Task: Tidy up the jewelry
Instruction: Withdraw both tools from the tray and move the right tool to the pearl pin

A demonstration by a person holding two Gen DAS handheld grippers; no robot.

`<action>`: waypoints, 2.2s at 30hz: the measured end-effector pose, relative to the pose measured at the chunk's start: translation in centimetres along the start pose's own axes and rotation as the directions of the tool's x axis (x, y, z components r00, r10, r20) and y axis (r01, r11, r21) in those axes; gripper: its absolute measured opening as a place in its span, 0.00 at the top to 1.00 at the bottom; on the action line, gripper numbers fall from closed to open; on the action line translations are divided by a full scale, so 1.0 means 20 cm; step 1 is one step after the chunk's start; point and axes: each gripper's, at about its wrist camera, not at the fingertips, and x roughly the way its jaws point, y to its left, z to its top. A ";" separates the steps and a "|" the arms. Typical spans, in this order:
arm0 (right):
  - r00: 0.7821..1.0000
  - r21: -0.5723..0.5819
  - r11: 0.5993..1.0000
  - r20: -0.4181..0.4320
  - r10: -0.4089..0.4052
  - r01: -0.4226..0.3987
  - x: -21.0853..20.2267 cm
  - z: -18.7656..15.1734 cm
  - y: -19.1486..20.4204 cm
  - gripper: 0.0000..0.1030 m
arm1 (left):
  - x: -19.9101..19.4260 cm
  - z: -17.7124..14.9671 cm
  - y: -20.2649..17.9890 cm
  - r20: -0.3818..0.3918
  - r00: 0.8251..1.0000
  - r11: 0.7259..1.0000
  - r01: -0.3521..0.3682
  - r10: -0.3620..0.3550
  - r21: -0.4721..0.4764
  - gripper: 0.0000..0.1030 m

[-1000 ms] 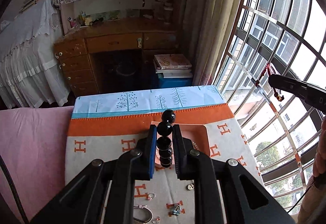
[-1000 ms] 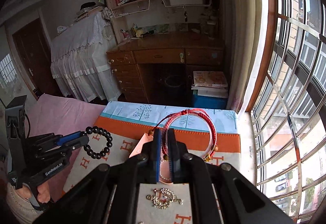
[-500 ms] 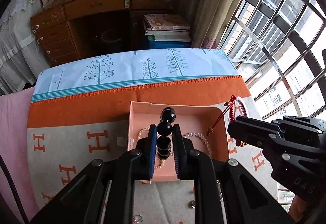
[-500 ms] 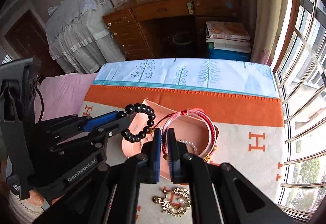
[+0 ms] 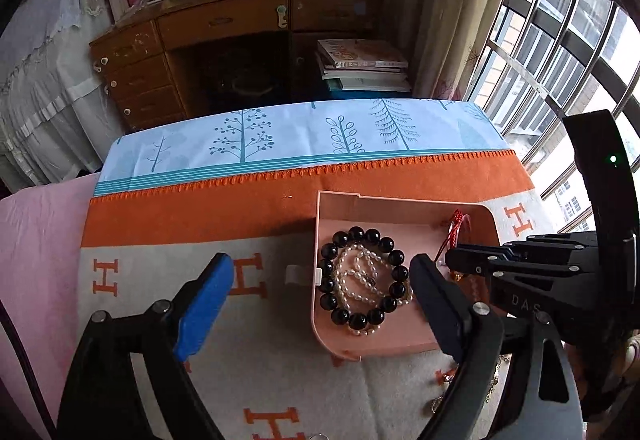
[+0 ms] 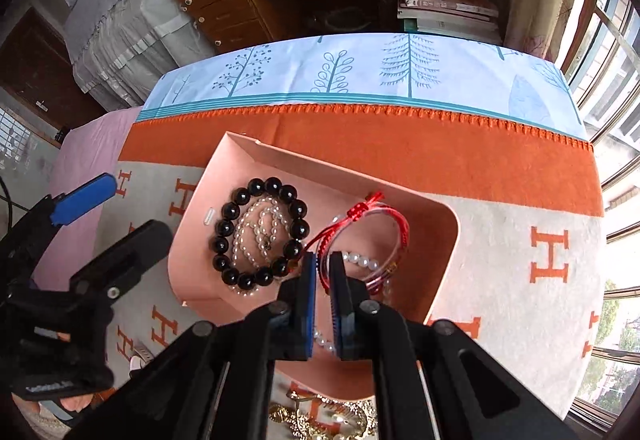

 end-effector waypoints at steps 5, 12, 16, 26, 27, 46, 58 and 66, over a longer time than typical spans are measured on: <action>0.998 0.053 0.998 -0.028 0.048 -0.046 0.02 -0.01 -0.04 0.93 | -0.10 -0.06 0.07 0.044 0.997 0.996 0.071 -0.069 -0.055 0.14; 0.995 0.041 0.994 0.021 0.097 -0.098 -0.13 -0.09 0.00 0.93 | -0.22 -0.17 0.10 0.028 0.996 0.990 0.087 -0.084 -0.108 0.14; 0.991 0.016 0.993 0.067 0.118 -0.119 -0.26 -0.18 0.02 0.93 | -0.33 -0.22 0.11 0.043 0.997 0.991 0.063 -0.058 -0.119 0.14; 0.974 -0.067 0.989 0.172 0.145 -0.135 -0.56 -0.55 0.07 0.70 | -0.61 -0.42 0.10 0.092 0.995 0.992 0.047 -0.036 -0.118 0.13; 0.972 -0.073 0.988 0.184 0.147 -0.136 -0.58 -0.58 0.07 0.70 | -0.64 -0.45 0.10 0.097 0.995 0.991 0.050 -0.038 -0.125 0.09; 0.939 -0.102 0.993 0.343 -0.022 0.060 -0.68 -1.18 0.13 0.70 | -0.81 -0.93 0.12 0.157 0.985 0.981 -0.037 0.068 -0.188 0.01; 0.966 -0.236 0.969 0.257 -0.016 0.078 -0.43 -1.39 0.30 0.70 | -0.68 -1.16 0.23 0.103 0.983 0.955 -0.119 0.152 -0.270 0.02; 0.992 -0.298 0.954 0.126 0.009 0.029 -0.26 -1.42 0.41 0.70 | -0.63 -1.26 0.31 0.083 0.991 0.940 -0.067 0.100 -0.334 0.02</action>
